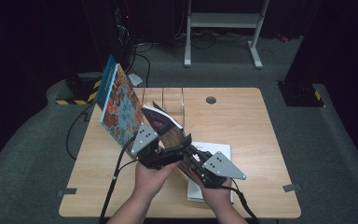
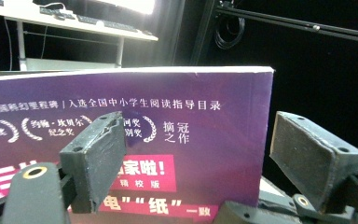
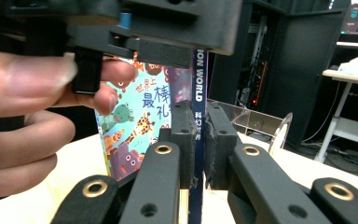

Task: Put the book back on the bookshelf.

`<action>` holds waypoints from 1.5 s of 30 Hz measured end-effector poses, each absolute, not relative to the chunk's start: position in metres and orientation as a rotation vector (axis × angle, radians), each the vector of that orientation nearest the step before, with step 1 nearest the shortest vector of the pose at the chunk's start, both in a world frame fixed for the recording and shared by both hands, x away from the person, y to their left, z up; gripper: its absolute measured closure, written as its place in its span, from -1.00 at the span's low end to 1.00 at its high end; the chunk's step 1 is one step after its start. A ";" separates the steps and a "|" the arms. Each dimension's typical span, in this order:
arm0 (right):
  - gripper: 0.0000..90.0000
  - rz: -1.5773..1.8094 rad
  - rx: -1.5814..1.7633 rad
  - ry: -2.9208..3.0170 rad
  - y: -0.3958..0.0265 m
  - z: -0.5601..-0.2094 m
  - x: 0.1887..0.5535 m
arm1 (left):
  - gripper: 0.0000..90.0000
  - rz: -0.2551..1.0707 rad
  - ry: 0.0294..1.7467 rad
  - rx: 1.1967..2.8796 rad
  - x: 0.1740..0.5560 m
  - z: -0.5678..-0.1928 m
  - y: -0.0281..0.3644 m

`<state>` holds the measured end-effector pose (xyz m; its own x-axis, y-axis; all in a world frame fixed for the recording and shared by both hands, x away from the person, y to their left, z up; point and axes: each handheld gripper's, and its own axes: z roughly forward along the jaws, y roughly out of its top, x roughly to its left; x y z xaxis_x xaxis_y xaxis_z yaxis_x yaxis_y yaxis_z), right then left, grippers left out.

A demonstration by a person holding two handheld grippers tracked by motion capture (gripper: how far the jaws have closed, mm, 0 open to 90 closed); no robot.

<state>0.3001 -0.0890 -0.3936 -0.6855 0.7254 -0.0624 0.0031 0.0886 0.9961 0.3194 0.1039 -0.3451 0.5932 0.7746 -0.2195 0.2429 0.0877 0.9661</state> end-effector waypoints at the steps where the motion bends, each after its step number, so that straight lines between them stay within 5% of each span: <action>1: 0.87 1.651 0.716 1.807 -0.089 -0.394 0.300 | -0.59 0.492 0.913 1.472 0.319 -0.345 0.104; 18: 0.85 1.622 0.622 1.871 -0.063 -0.401 0.291 | -0.34 0.546 0.985 1.469 0.316 -0.349 0.113; 27: 0.85 1.600 0.588 1.876 -0.053 -0.405 0.287 | 0.06 0.609 1.007 1.464 0.311 -0.353 0.125; 45: 0.74 1.597 0.575 1.872 -0.046 -0.410 0.286 | 0.40 0.698 0.989 1.481 0.303 -0.354 0.124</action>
<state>0.2864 -0.0457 -0.4103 -0.7225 0.6711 -0.1661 -0.0583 0.1802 0.9819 0.3032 0.1243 -0.3536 0.4649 0.8785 -0.1096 0.1908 0.0215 0.9814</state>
